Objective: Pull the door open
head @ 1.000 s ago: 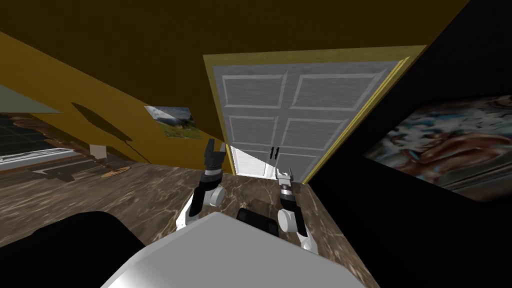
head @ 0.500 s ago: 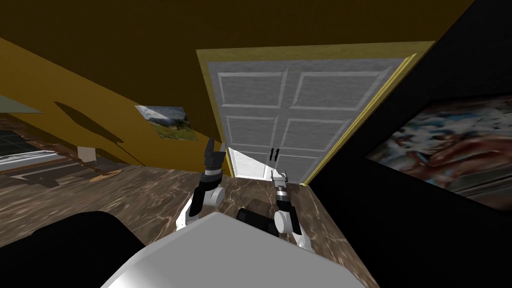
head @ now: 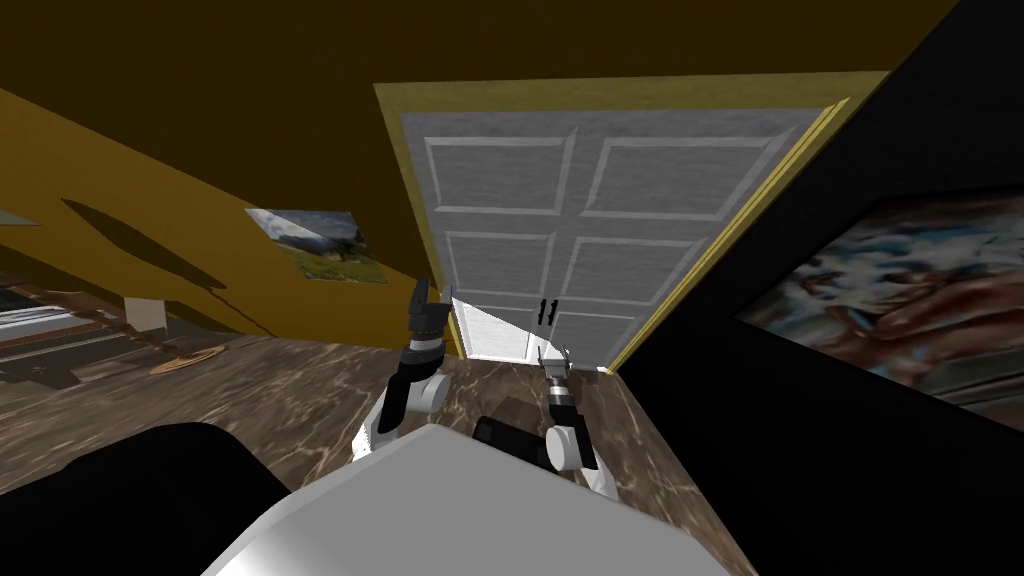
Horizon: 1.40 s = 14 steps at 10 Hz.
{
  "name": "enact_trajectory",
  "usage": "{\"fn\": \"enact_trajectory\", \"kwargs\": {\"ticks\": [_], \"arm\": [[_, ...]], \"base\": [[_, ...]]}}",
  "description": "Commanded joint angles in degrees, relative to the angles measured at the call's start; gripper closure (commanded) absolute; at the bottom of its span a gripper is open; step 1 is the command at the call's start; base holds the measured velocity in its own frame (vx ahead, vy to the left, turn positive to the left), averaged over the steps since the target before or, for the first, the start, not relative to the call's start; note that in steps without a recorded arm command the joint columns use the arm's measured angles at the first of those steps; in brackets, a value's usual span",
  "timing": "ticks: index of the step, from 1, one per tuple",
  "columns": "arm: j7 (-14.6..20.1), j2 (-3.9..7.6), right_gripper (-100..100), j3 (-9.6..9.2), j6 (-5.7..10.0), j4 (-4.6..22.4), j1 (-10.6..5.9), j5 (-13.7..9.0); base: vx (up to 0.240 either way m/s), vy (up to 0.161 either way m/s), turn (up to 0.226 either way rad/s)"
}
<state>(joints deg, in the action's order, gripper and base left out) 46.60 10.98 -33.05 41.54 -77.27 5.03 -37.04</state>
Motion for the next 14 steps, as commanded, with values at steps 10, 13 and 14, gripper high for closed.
{"fn": "enact_trajectory", "kwargs": {"ticks": [10,13,14], "arm": [[11.6,2.5,-100,-10.27,5.01,15.7,-7.25,-10.2],[14.1,3.01,-100,-12.44,6.1,19.0,-8.84,-12.3],[14.9,3.17,-100,-13.14,6.45,20.1,-9.35,-13.0]], "base": [[0.11,-0.004,-0.03],[0.105,-0.01,-0.026],[0.099,-0.006,-0.025]]}}
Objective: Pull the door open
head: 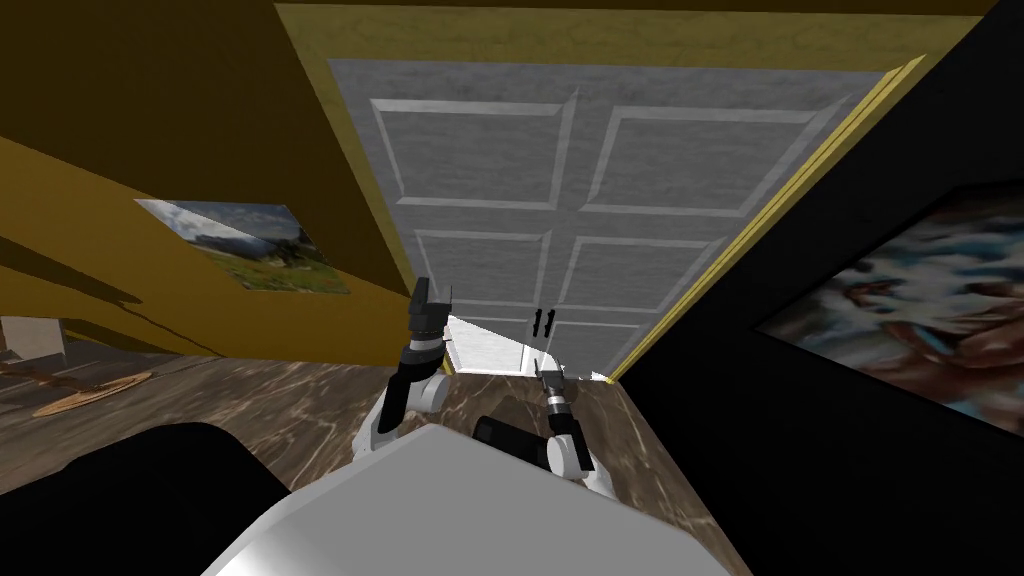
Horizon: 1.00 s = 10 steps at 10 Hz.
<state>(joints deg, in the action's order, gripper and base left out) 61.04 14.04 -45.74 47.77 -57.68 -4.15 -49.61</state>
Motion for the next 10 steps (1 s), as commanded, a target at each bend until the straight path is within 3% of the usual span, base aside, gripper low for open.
{"fn": "enact_trajectory", "kwargs": {"ticks": [1,8,10], "arm": [[2.0,0.41,-100,-1.78,0.89,2.5,-1.17,-1.8],[7.5,1.39,-100,-6.48,3.34,9.8,-5.26,-6.6],[7.1,2.2,-100,-5.18,3.22,9.4,-3.09,-6.5]], "base": [[0.136,-0.025,-0.037],[0.151,-0.043,-0.033],[0.017,0.002,0.035]]}}
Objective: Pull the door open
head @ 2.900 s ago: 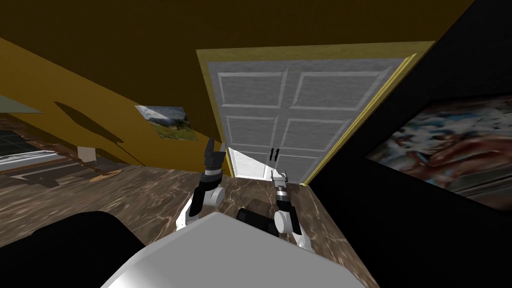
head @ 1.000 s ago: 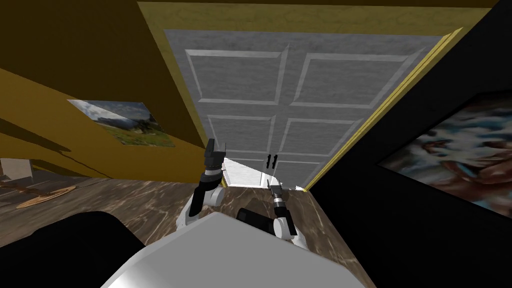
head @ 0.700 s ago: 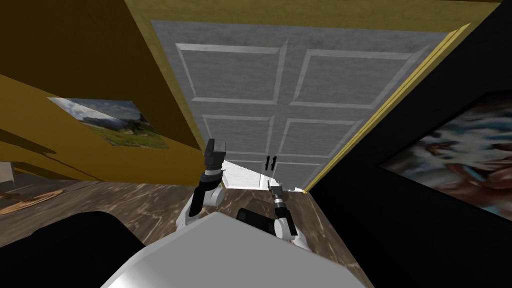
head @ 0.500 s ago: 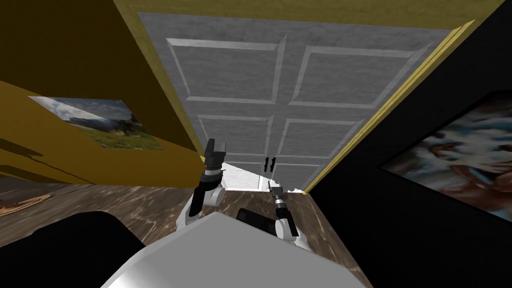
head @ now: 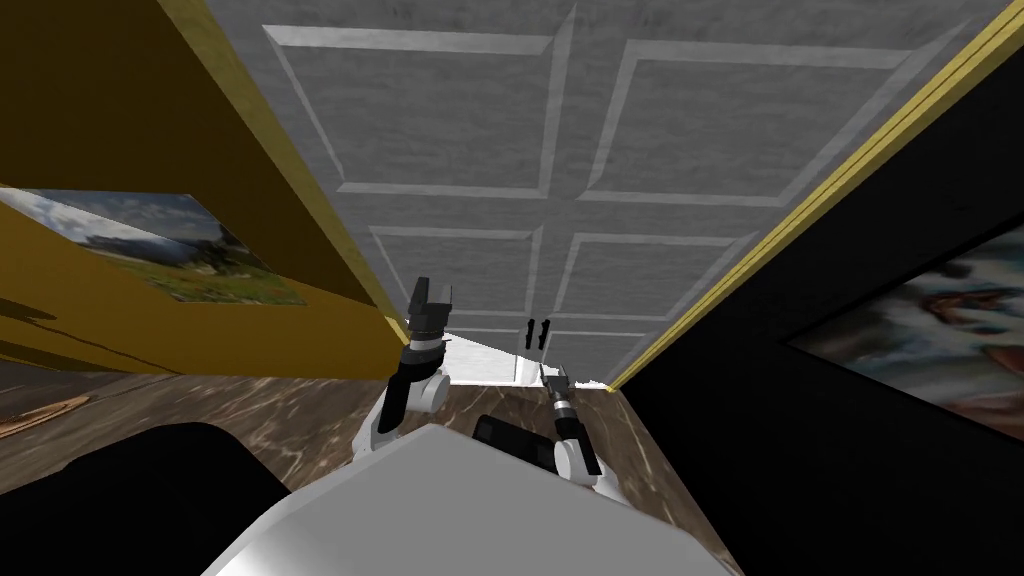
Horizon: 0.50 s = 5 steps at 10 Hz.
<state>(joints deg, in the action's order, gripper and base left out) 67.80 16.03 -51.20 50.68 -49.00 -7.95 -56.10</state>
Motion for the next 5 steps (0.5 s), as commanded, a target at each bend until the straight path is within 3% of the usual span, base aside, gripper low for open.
{"fn": "enact_trajectory", "kwargs": {"ticks": [1,3,4,5], "arm": [[0.4,0.62,-100,0.94,0.36,1.0,1.6,-0.1],[0.6,1.22,-100,2.04,0.45,1.4,2.9,-0.3],[0.8,2.02,-100,3.6,0.56,1.9,4.64,-0.5],[0.8,2.17,-100,3.91,0.58,2.0,4.96,-0.6]], "base": [[-0.126,0.045,0.081],[-0.13,0.043,0.048],[-0.104,0.026,0.121],[-0.088,0.028,0.077]]}}
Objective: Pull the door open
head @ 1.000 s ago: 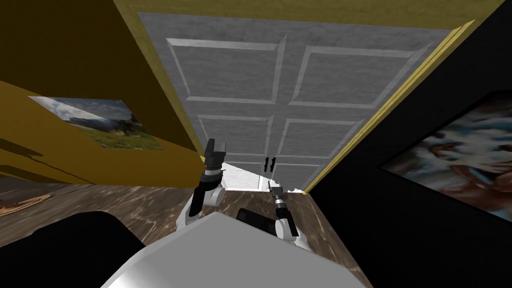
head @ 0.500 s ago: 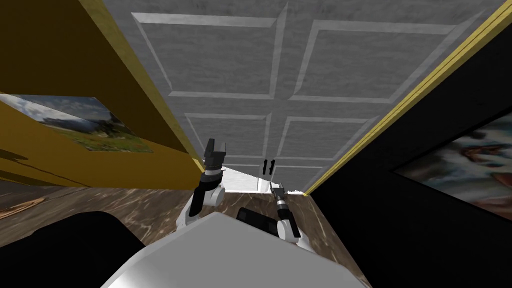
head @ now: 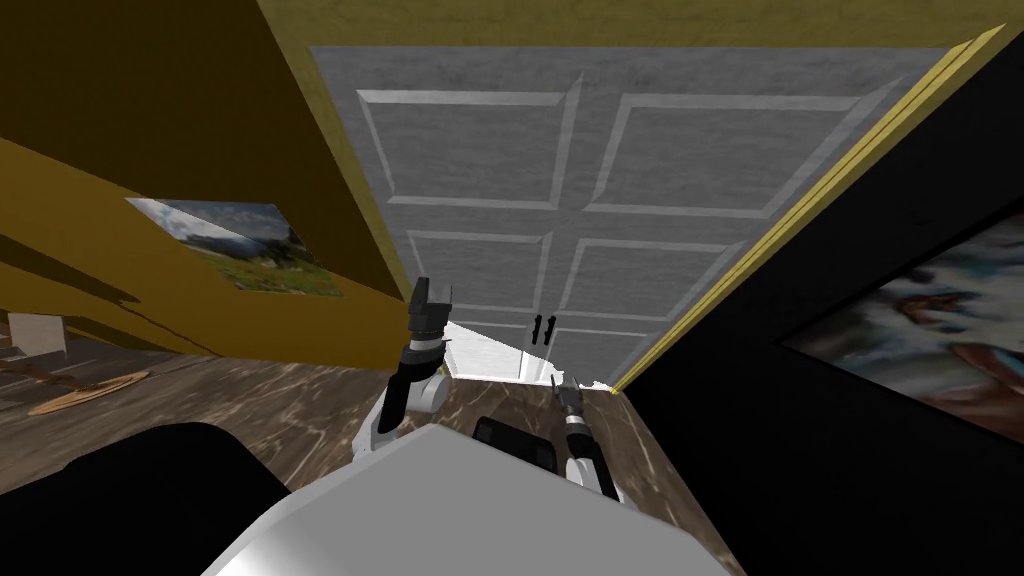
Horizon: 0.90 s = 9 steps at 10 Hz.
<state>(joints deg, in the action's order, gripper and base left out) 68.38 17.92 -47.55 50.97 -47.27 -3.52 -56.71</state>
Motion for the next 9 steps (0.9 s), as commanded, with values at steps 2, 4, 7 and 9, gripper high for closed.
{"fn": "enact_trajectory", "kwargs": {"ticks": [2,4,7,9], "arm": [[0.4,1.02,-100,1.81,0.4,0.7,2.13,-0.2],[0.6,1.66,-100,3.22,0.5,1.1,3.49,-0.4],[1.0,2.97,-100,6.19,0.7,1.8,6.26,-0.8],[1.3,3.79,-100,8.15,0.83,2.2,8.0,-1.1]], "base": [[-0.083,0.014,0.069],[-0.037,0.001,0.046],[-0.081,0.0,0.105],[-0.074,-0.008,0.081]]}}
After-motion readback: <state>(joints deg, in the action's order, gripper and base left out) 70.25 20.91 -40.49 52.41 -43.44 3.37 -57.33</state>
